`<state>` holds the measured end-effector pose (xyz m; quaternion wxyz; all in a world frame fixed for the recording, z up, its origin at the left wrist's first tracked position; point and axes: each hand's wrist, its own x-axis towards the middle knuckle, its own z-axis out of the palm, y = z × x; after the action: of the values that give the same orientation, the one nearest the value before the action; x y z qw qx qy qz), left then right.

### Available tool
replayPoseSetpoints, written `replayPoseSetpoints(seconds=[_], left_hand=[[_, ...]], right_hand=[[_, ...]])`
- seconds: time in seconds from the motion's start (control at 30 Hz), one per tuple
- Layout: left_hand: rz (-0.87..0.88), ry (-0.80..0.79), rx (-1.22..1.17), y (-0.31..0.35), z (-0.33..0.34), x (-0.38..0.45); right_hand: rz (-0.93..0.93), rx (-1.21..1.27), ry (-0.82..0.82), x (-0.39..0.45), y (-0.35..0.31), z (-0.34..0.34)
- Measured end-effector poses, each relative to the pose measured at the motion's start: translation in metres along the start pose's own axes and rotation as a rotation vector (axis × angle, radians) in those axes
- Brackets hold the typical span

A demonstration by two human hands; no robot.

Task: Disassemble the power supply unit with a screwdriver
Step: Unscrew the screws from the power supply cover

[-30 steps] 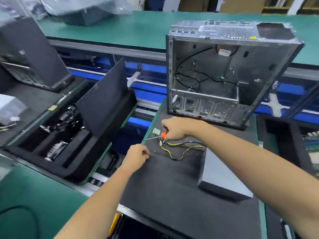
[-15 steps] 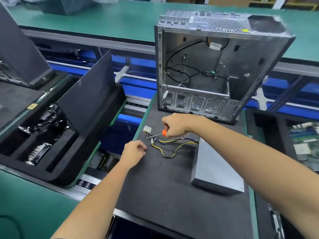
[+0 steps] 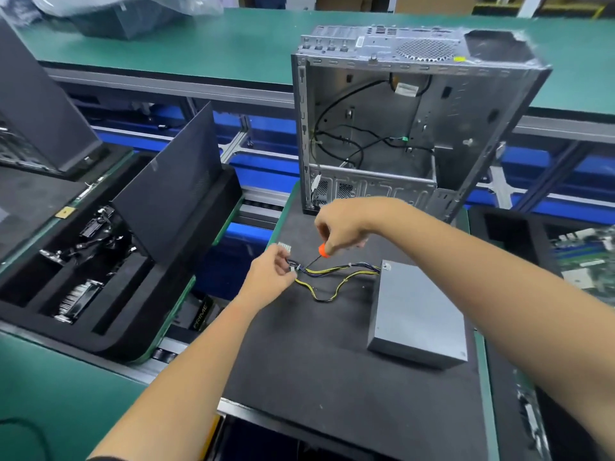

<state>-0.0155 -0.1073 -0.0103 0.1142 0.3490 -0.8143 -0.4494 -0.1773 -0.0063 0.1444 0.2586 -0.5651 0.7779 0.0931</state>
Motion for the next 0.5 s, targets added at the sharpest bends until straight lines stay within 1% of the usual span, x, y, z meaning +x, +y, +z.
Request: replayPoseSetpoints(seconds=[0.1,0.2,0.27,0.33,0.4,0.5], left_hand=[[0.123,-0.230,0.059,0.039,0.003,0.006],[0.192,-0.400,0.041,0.073,0.009,0.007],[0.261,-0.514,0.080,0.090,0.018,0.003],[0.309,-0.640,0.124,0.104,0.032,-0.005],[0.333,-0.730,0.136,0.111,0.047,-0.011],[0.339,-0.790,0.162,0.115,0.065,-0.014]], right_hand=[[0.035,0.005,0.004,-0.021,0.001,-0.018],[0.085,0.012,-0.008,-0.044,0.004,-0.030],[0.118,0.012,-0.041,-0.058,0.009,-0.034],[0.151,0.014,-0.109,-0.071,0.013,-0.036],[0.182,0.006,-0.160,-0.081,0.016,-0.033],[0.206,-0.012,-0.199,-0.088,0.019,-0.021]])
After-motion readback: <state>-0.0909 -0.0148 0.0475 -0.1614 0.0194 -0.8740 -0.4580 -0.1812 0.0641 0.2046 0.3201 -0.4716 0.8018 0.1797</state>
